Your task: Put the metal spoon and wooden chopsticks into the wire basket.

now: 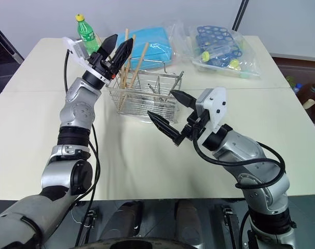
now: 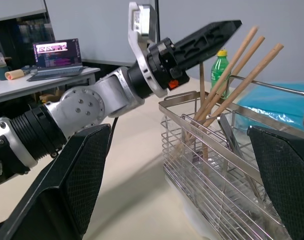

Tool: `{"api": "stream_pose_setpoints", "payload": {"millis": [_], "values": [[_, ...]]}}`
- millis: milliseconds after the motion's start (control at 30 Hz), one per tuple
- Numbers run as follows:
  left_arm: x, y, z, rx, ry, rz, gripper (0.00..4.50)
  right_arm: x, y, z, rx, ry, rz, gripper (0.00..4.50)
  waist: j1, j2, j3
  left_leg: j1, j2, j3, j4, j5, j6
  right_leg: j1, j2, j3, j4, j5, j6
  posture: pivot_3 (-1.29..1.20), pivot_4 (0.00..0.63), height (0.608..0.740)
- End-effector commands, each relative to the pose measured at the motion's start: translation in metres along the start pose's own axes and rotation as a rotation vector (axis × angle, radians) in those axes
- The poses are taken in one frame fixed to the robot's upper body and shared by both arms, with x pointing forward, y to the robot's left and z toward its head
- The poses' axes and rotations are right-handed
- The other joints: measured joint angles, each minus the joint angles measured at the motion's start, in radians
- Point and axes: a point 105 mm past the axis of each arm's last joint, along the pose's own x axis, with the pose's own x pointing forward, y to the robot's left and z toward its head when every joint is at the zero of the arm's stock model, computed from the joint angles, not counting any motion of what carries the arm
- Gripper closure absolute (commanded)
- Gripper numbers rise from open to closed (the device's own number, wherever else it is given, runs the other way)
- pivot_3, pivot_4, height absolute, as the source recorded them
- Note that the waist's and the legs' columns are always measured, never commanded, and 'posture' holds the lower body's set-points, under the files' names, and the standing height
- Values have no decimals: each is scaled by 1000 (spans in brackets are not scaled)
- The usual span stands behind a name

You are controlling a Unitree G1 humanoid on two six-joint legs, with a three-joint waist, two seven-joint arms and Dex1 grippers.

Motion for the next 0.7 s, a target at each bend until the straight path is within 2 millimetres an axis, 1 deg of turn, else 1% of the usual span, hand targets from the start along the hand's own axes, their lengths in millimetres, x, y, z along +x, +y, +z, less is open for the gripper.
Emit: {"api": "stream_pose_setpoints", "payload": {"millis": [33, 67, 167, 200, 267, 367, 467, 567, 633, 700], "values": [[6, -6, 27, 43, -43, -10, 89, -1, -1, 9, -35, -36, 5, 0, 0, 0, 0, 0, 0, 0, 0, 0, 0, 0, 0, 0, 0, 0, 0, 0, 150, 740], [7, -7, 31, 46, -43, -11, 89, -2, -2, 9, -36, -35, 6, 0, 1, 0, 0, 0, 0, 0, 0, 0, 0, 0, 0, 0, 0, 0, 0, 0, 150, 740], [5, -12, 49, 121, 16, -15, 89, -5, -9, 7, -47, -15, 3, 0, -3, 0, 0, 0, 0, 0, 0, 0, 0, 0, 0, 0, 0, 0, 0, 0, 150, 740], [0, -14, 56, 155, 44, -29, 89, -8, -13, 6, -52, -4, 1, 0, -4, 0, 0, 0, 0, 0, 0, 0, 0, 0, 0, 0, 0, 0, 0, 0, 150, 740], [-8, -17, 63, 190, 86, -42, 89, -13, -17, 6, -57, 10, 1, 0, -6, 0, 0, 0, 0, 0, 0, 0, 0, 0, 0, 0, 0, 0, 0, 0, 150, 740], [-33, -5, 70, 255, 198, 17, 89, -23, -27, 5, -68, 39, -5, 0, -6, 1, 0, 2, 0, 0, -1, 0, 0, 0, 0, 0, 0, 0, 0, 0, 150, 740], [-53, -7, 68, 258, 289, 29, 89, -29, -31, 6, -70, 51, -4, 0, -2, 1, 0, 4, 0, 0, -1, 0, 0, 3, 0, 1, 0, 0, 0, 0, 150, 740], [-82, -20, 62, 279, 395, -2, 89, -35, -34, 5, -65, 69, -5, 0, -4, 1, 0, 4, 1, 0, -1, 0, 0, 3, 0, 1, 0, 0, 0, 0, 150, 740], [-98, -29, 57, 257, 437, 6, 89, -39, -36, 1, -56, 83, -11, 0, -2, 1, 0, 4, 1, 1, -2, 0, 0, 3, 0, 1, 0, 0, 0, 0, 150, 740], [-110, -36, 52, 228, 462, 22, 89, -41, -37, -2, -44, 88, -22, 0, 0, 1, 0, 4, 1, 0, -2, 0, 0, 3, 0, 1, -1, 0, 0, 0, 150, 740]]}}
